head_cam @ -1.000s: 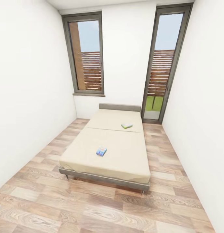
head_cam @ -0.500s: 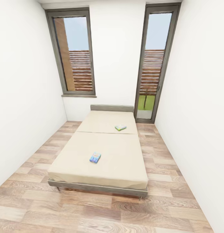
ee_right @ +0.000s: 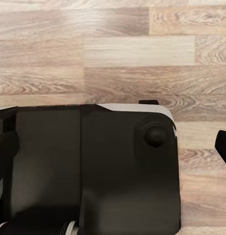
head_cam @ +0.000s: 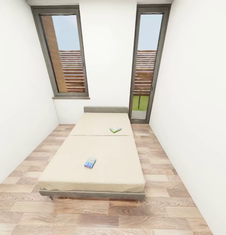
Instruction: Put all the toys in the child's room - the three board games (two on the bed and one on the table), the two jigsaw puzzles on the table, and the tennis ball on the table - inside the toy box on the table in the child's room.
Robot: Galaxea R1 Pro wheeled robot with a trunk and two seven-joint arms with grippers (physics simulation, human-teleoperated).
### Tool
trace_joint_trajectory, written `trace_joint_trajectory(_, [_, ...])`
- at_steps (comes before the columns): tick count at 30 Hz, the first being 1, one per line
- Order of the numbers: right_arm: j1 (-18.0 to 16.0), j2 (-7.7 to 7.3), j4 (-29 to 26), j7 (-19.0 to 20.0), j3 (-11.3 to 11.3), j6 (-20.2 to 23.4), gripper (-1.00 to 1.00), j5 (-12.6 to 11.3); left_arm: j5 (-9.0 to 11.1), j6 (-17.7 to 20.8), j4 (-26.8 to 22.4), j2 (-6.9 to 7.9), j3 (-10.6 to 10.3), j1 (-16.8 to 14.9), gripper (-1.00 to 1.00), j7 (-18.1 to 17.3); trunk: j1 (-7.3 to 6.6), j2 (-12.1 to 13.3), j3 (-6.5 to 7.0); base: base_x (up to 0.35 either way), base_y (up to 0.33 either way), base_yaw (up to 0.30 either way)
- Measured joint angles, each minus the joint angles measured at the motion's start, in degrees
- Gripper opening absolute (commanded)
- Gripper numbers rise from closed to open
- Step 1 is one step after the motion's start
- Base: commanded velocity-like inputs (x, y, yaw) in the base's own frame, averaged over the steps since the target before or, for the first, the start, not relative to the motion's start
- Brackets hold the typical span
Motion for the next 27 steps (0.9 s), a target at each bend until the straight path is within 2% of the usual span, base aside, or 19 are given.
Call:
trace_joint_trajectory(14, [0.0, 0.07, -0.42, 0.09, 0.02, -0.19, 1.0, 0.12, 0.0, -0.03, -0.05, -0.04, 0.05, 0.0, 1.0, 0.0, 0.01, 0.0, 0.0, 0.014, 0.017, -0.004])
trace_joint_trajectory(19, [0.0, 0.35, -1.29, 0.13, 0.15, -0.21, 1.0, 0.18, 0.22, 0.39, -1.76, 0.22, 0.25, 0.0, 1.0, -0.09, 0.01, 0.0, 0.0, 0.0, 0.0, 0.0])
trace_joint_trajectory(22, [0.04, 1.5, -4.14, 0.0, 0.17, 0.3, 1.0, 0.24, 0.51, 1.12, -3.99, 0.59, 0.39, -0.01, 1.0, -0.36, 0.01, 0.0, 0.01, 0.0, 0.0, 0.0])
trace_joint_trajectory(25, [0.13, 2.74, -10.94, -0.43, 0.14, 2.47, 1.0, 0.35, 0.67, 4.34, -7.96, 1.1, 0.49, -0.05, 1.0, -0.48, 0.01, 0.0, 0.01, 0.0, 0.0, 0.0])
trace_joint_trajectory(26, [0.16, 2.93, -13.3, -0.57, 0.14, 3.8, 1.0, 0.43, 0.7, 5.68, -9.35, 1.19, 0.51, -0.04, 1.0, -0.49, 0.01, 0.0, 0.01, 0.0, 0.0, 0.0])
trace_joint_trajectory(27, [0.2, 3.12, -18.39, -0.88, 0.17, 7.47, 1.0, 0.57, 0.72, 8.8, -12.5, 1.39, 0.53, -0.04, 1.0, -0.51, 0.02, 0.0, 0.02, 0.0, 0.0, 0.0])
